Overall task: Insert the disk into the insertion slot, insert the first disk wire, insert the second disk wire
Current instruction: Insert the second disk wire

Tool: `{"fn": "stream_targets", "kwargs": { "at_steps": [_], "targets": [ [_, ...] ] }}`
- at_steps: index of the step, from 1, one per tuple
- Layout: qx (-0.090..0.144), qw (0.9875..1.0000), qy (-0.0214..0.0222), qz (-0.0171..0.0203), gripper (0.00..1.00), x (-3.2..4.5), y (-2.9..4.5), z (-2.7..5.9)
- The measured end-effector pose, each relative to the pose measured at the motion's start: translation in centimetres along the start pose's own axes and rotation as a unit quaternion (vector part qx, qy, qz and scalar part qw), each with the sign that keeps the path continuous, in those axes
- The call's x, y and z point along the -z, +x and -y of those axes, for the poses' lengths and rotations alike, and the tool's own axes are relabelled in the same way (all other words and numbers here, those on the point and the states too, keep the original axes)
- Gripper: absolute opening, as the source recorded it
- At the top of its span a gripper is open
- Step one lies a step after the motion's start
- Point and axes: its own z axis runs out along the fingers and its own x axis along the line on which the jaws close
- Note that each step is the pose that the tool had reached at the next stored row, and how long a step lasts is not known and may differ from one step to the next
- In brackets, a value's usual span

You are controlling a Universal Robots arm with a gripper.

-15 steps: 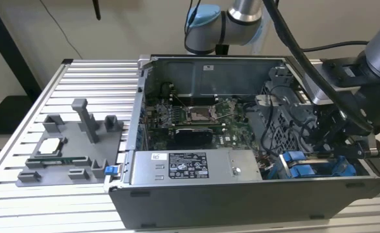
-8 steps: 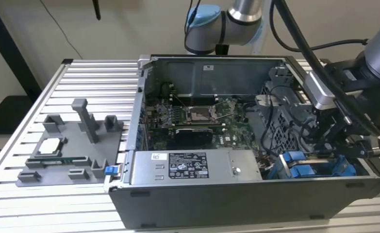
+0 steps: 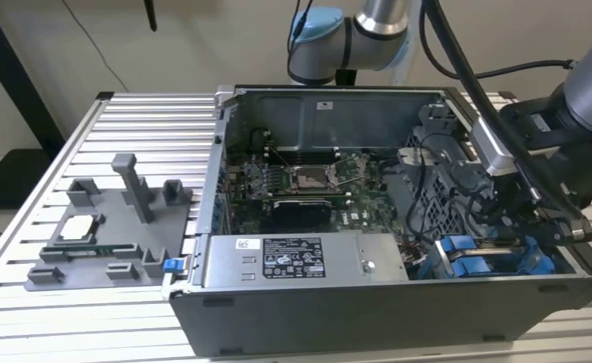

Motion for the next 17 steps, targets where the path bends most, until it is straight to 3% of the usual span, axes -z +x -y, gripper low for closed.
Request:
{"fn": "stream_targets", "kwargs": {
  "at_steps": [2,3,6,12,17],
  "targets": [
    [-0.001,1.0,0.0024,0.0093,0.0,0.0,0.0,-0.03],
    [-0.001,0.9999,0.003,0.0116,0.0,0.0,0.0,-0.05],
    [-0.002,0.9999,0.0035,0.0103,0.0,-0.01,0.0,-0.06],
    [-0.008,0.9998,0.003,-0.0173,0.0,-0.1,0.02,-0.08],
    [-0.009,0.9988,-0.0111,-0.0471,0.0,-0.11,-0.01,-0.08]
  ]
}}
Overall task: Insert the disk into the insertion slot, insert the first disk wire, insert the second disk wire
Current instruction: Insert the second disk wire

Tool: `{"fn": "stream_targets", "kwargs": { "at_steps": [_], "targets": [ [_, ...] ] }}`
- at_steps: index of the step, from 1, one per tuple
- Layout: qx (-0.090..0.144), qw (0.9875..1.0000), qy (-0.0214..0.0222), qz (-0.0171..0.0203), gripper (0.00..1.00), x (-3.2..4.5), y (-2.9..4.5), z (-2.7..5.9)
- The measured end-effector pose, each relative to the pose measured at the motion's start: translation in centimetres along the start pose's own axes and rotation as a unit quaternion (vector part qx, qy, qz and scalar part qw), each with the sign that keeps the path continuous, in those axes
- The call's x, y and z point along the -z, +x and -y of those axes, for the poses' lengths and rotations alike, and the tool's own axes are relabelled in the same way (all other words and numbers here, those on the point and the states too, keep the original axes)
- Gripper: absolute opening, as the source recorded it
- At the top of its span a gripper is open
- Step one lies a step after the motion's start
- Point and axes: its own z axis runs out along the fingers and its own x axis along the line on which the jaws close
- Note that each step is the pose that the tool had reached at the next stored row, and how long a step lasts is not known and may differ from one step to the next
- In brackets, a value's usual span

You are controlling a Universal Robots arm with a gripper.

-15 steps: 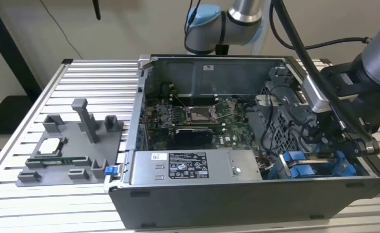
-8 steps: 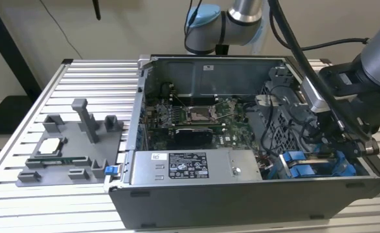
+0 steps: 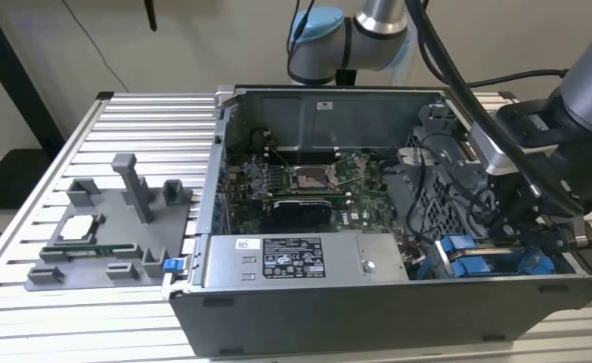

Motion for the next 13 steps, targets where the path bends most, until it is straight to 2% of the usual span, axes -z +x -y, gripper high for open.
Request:
{"fn": "stream_targets", "kwargs": {
  "at_steps": [1,2,6,8,10,13],
  "targets": [
    [0.0,1.0,-0.0008,-0.0054,0.0,-0.05,-0.09,0.01],
    [0.001,1.0,-0.001,-0.0081,0.0,-0.18,-0.23,0.01],
    [0.001,0.9999,-0.0012,-0.0134,0.0,-0.7,-0.83,0.0],
    [0.001,0.9999,-0.0033,-0.0166,0.0,-0.8,-0.99,0.05],
    [0.0,0.9997,-0.0125,-0.0201,0.0,-0.84,-1.04,0.18],
    [-0.002,0.9993,-0.0283,-0.0233,0.0,-0.87,-1.05,0.59]
  ]
}}
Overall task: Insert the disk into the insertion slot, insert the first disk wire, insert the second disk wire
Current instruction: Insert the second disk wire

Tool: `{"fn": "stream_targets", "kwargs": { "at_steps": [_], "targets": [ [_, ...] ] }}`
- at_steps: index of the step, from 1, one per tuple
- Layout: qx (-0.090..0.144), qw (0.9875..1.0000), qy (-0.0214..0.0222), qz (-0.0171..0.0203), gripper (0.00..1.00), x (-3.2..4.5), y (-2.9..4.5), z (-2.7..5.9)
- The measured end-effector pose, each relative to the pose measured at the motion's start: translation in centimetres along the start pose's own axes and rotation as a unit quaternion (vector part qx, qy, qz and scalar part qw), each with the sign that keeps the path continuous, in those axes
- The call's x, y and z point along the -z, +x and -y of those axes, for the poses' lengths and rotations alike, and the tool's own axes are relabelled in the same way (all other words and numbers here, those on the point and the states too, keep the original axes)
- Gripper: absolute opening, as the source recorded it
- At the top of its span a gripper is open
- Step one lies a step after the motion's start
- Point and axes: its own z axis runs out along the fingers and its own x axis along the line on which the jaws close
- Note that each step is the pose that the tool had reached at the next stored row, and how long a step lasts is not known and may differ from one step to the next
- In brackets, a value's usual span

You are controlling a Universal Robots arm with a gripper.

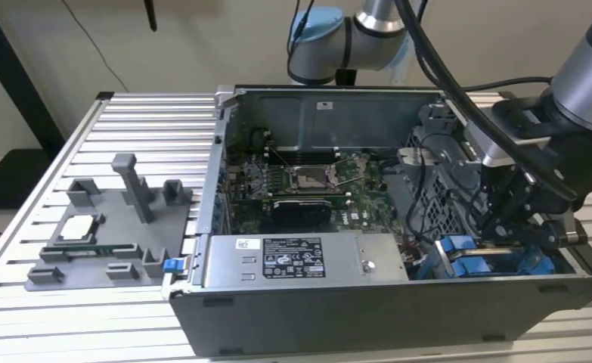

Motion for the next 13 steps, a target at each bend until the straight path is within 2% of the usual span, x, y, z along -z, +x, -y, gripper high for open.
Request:
{"fn": "stream_targets", "kwargs": {
  "at_steps": [2,4,6,13],
  "targets": [
    [-0.001,1.0,-0.0044,0.0001,0.0,-0.03,0.01,0.49],
    [-0.001,1.0,-0.0061,0.0002,0.0,-0.06,0.03,0.96],
    [-0.003,1.0,-0.008,0.0001,0.0,-0.09,0.02,1.04],
    [-0.025,0.9996,-0.0102,-0.0004,0.0,-0.24,0.0,1.09]
  ]
}}
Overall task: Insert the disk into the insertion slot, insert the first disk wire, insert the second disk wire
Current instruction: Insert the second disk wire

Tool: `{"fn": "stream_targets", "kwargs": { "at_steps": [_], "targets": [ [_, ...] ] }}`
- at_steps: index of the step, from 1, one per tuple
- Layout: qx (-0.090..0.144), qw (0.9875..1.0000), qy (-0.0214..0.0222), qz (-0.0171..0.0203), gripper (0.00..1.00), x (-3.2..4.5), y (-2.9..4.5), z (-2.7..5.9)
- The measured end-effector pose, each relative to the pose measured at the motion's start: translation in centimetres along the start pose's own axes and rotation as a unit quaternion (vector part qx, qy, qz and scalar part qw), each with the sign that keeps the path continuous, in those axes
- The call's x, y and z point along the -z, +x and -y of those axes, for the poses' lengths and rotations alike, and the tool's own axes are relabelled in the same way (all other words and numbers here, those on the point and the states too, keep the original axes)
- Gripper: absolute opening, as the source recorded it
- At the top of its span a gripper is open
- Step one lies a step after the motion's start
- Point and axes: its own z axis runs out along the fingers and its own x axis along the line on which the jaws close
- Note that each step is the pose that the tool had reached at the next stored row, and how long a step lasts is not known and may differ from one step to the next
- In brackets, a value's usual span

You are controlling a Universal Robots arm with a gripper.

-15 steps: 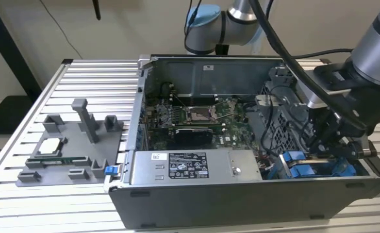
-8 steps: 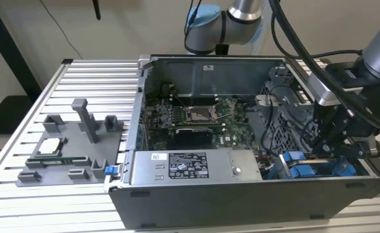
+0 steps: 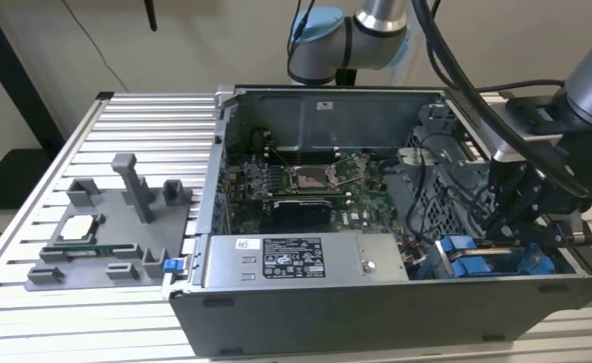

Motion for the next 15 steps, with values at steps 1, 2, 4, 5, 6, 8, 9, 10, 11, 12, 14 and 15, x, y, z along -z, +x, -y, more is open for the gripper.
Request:
{"fn": "stream_targets", "kwargs": {
  "at_steps": [1,2,4,5,6,8,9,10,11,12,14,15],
  "targets": [
    [-0.003,1.0,-0.0002,-0.0001,0.0,-0.03,-0.01,0.02],
    [-0.005,1.0,-0.0004,-0.0001,0.0,-0.06,-0.02,0.05],
    [-0.009,1.0,-0.0007,-0.0002,0.0,-0.13,-0.03,0.14],
    [-0.011,0.9999,-0.0009,-0.0002,0.0,-0.16,-0.04,0.19],
    [-0.012,0.9999,-0.0011,-0.0002,0.0,-0.19,-0.05,0.25],
    [-0.016,0.9999,-0.0016,-0.0003,0.0,-0.26,-0.06,0.35],
    [-0.018,0.9998,-0.002,-0.0004,0.0,-0.29,-0.07,0.37],
    [-0.02,0.9998,-0.0026,-0.0004,0.0,-0.32,-0.08,0.39],
    [-0.022,0.9997,-0.0036,-0.0005,0.0,-0.35,-0.08,0.41],
    [-0.024,0.9997,-0.0057,-0.0006,0.0,-0.36,-0.09,0.42],
    [-0.028,0.9995,-0.0151,-0.001,0.0,-0.38,-0.09,0.42],
    [-0.03,0.9994,-0.02,-0.0012,0.0,-0.38,-0.09,0.42]
  ]
}}
